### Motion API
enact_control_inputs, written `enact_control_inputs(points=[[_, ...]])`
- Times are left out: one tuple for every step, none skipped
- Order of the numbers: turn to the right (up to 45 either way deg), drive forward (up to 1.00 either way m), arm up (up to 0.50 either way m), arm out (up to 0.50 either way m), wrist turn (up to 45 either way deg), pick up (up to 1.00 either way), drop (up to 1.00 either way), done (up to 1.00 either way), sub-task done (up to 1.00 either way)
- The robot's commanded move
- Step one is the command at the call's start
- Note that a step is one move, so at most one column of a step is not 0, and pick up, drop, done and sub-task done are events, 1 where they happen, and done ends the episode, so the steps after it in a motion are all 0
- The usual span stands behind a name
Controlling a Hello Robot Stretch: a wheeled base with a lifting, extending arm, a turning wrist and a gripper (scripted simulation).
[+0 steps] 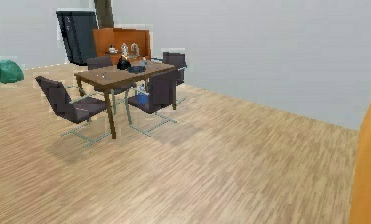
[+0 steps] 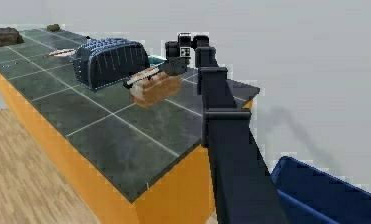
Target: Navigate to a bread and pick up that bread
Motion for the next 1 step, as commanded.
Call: enact_control_inputs(points=[[0.0, 0.00, 0.00, 0.00, -45.0, 0.00, 0.00, 0.00, 0.00]])
